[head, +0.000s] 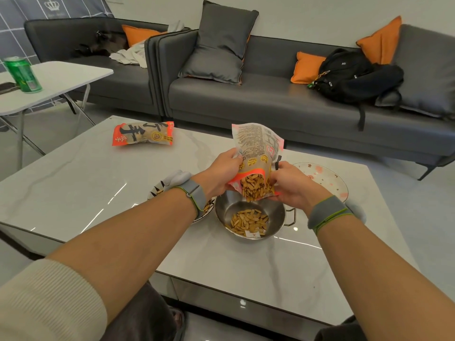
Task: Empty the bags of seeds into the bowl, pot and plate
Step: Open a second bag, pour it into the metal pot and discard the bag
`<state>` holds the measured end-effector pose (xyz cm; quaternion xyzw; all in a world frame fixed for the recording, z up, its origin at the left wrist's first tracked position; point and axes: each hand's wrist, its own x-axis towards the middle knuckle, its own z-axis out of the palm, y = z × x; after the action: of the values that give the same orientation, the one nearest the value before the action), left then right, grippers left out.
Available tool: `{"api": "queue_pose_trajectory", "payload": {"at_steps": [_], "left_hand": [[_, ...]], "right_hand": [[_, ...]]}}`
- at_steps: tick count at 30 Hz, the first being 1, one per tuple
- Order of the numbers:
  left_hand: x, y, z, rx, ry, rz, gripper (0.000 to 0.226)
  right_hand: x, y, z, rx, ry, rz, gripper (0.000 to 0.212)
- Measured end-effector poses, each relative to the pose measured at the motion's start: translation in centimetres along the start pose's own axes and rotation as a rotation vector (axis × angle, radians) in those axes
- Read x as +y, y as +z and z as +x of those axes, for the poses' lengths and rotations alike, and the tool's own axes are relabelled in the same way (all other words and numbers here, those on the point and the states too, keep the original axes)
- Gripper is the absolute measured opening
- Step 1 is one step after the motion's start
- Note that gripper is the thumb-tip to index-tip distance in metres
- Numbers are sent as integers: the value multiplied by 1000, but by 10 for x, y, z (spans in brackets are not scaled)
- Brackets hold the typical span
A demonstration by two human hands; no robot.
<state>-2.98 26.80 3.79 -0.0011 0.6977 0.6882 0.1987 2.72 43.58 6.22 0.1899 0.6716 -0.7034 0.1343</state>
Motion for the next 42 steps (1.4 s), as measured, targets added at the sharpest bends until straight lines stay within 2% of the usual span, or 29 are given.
{"api": "queue_pose_trajectory", "payload": {"at_steps": [4,8,16,21,24,33,42], "left_hand": [[0,-1,0,9,-6,-16,32],[2,-1,0,3,7,-39,32],[-1,1,0,10,23,-16,35],[-1,7,-5,8,-21,-68,27],[-2,10,-5,9,-18,-117,32],[-8,16,1,61,-25,-225,37],[-2,25,-9,127,-34,-197,37]], "right_hand": [[-3,-4,1,1,-2,18,53],[-1,-2,0,11,-6,-5,49],[2,5,0,33,-20,-24,63],[1,7,-3,31,-21,-22,47],[-1,5,-4,27,-12,-22,42],[-1,9,-4,35,7,-7,40],[-5,11,-10,36,-8,13,47]]}}
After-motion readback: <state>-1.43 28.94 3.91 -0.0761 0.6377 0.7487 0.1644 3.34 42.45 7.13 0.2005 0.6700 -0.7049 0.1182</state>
